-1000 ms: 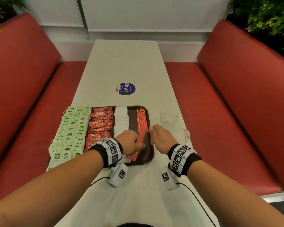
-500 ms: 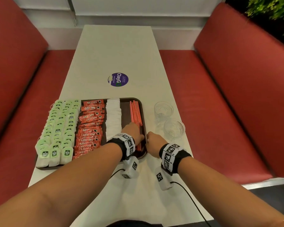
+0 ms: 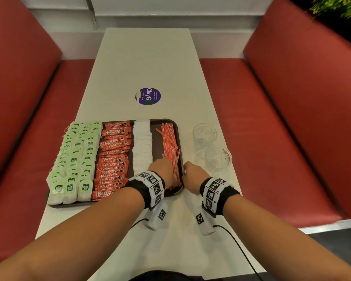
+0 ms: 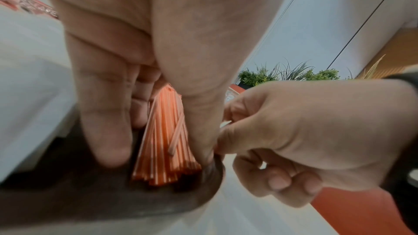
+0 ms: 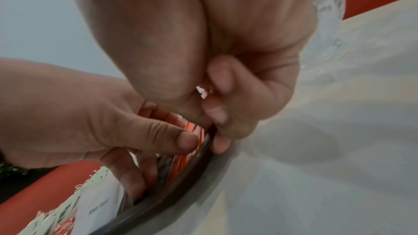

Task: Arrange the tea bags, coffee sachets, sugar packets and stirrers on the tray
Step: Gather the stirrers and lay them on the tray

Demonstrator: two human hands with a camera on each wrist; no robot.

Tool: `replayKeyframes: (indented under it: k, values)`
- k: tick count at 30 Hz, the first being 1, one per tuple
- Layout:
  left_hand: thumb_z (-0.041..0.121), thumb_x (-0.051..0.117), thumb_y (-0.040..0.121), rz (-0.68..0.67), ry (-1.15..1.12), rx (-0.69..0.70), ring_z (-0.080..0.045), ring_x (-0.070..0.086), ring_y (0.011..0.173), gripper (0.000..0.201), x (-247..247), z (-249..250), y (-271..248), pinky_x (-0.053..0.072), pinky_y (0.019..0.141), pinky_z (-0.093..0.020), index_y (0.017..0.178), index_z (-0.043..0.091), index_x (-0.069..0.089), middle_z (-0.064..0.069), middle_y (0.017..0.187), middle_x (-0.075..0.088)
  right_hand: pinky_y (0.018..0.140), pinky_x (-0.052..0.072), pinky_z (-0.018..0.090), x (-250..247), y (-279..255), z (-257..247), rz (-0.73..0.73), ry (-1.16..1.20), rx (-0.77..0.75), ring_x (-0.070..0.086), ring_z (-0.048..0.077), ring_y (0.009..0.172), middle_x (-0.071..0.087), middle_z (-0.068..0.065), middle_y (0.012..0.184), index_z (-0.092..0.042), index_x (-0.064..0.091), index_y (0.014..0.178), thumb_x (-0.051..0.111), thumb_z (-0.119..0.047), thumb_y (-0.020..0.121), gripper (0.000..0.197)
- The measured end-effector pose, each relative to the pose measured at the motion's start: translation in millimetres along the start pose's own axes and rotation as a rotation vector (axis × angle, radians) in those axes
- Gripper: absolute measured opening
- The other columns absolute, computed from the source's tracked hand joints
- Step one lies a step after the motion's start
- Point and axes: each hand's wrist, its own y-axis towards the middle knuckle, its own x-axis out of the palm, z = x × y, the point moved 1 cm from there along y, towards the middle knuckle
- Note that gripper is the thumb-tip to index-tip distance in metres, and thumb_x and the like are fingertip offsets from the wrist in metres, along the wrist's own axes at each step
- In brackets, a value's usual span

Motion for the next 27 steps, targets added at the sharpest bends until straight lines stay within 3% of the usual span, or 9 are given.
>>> replayKeyframes:
  k: [3, 5, 10, 13, 16, 19, 23, 27]
  values:
    - [0.038, 0.078, 0.082, 0.022, -0.067, 0.007, -0.029, 0.057, 0.118, 0.078, 6.8, -0.6, -0.6, 0.047, 0.096, -0.034, 0.138, 0.002, 0.039, -0.015, 0.132, 0.053, 0.084, 0.054, 0.039, -0.6, -2.9, -2.4, -0.016, 0.033, -0.057, 0.065, 0.034, 0.098, 0.066, 0.019, 0.115, -0.015, 0.018, 0.155, 0.051, -0.006, 0.094, 0.07]
    - [0.036, 0.076, 0.082, 0.042, -0.105, 0.019, -0.029, 0.053, 0.121, 0.079, 7.0, -0.7, -0.3, 0.046, 0.101, -0.035, 0.142, 0.004, 0.036, -0.014, 0.135, 0.045, 0.087, 0.055, 0.04, -1.7, -2.9, -5.2, -0.049, 0.011, -0.095, 0.065, 0.034, 0.098, 0.066, 0.018, 0.115, -0.023, 0.012, 0.158, 0.052, -0.006, 0.091, 0.08]
    - [0.029, 0.064, 0.092, 0.043, -0.077, 0.101, -0.028, 0.054, 0.117, 0.054, 0.7, -2.3, 2.5, 0.047, 0.1, -0.035, 0.136, 0.004, 0.044, -0.015, 0.129, 0.05, 0.085, 0.057, 0.041, -3.2, -0.7, -11.5, -0.075, -0.011, -0.1, 0.066, 0.033, 0.096, 0.067, 0.016, 0.113, -0.024, 0.017, 0.157, 0.053, -0.008, 0.09, 0.077]
    - [0.023, 0.061, 0.093, 0.082, -0.103, 0.075, -0.027, 0.063, 0.103, 0.033, -10.0, -8.0, 9.7, 0.053, 0.084, -0.031, 0.12, 0.005, 0.057, -0.012, 0.117, 0.063, 0.078, 0.057, 0.038, -5.9, -4.3, -12.4, -0.084, 0.016, -0.113, 0.066, 0.031, 0.09, 0.067, 0.015, 0.108, -0.024, 0.015, 0.157, 0.053, -0.008, 0.091, 0.078]
    - [0.015, 0.055, 0.096, 0.125, -0.148, 0.023, -0.025, 0.065, 0.093, 0.019, -30.2, -13.6, 23.9, 0.05, 0.071, -0.029, 0.108, 0.003, 0.062, -0.012, 0.106, 0.067, 0.079, 0.057, 0.04, -6.8, -5.5, -10.8, -0.073, 0.043, -0.115, 0.066, 0.029, 0.088, 0.067, 0.015, 0.109, -0.022, 0.008, 0.159, 0.053, -0.011, 0.093, 0.081]
    - [0.013, 0.052, 0.094, 0.142, -0.184, 0.038, -0.023, 0.063, 0.085, 0.016, -47.4, -15.2, 40.6, 0.047, 0.066, -0.028, 0.102, 0.004, 0.063, -0.012, 0.103, 0.068, 0.085, 0.055, 0.042, -6.9, -5.3, -8.8, -0.065, 0.054, -0.091, 0.066, 0.032, 0.094, 0.066, 0.018, 0.113, -0.017, 0.003, 0.159, 0.051, -0.012, 0.095, 0.081]
    - [0.008, 0.05, 0.093, 0.094, -0.189, 0.054, -0.027, 0.062, 0.095, 0.025, -56.6, -14.2, 60.2, 0.046, 0.074, -0.03, 0.114, 0.004, 0.063, -0.012, 0.113, 0.066, 0.079, 0.052, 0.036, -9.0, -3.8, -4.9, -0.101, 0.046, -0.058, 0.064, 0.033, 0.098, 0.065, 0.02, 0.114, -0.012, 0.002, 0.158, 0.049, -0.011, 0.096, 0.078]
    - [0.006, 0.047, 0.09, 0.083, -0.206, 0.11, -0.028, 0.06, 0.101, 0.034, -56.7, -15.8, 70.5, 0.047, 0.079, -0.033, 0.123, 0.008, 0.058, -0.013, 0.119, 0.063, 0.086, 0.055, 0.043, -8.9, -1.0, 0.2, -0.1, 0.02, -0.049, 0.065, 0.034, 0.097, 0.066, 0.019, 0.112, -0.013, 0.009, 0.158, 0.047, -0.01, 0.097, 0.072]
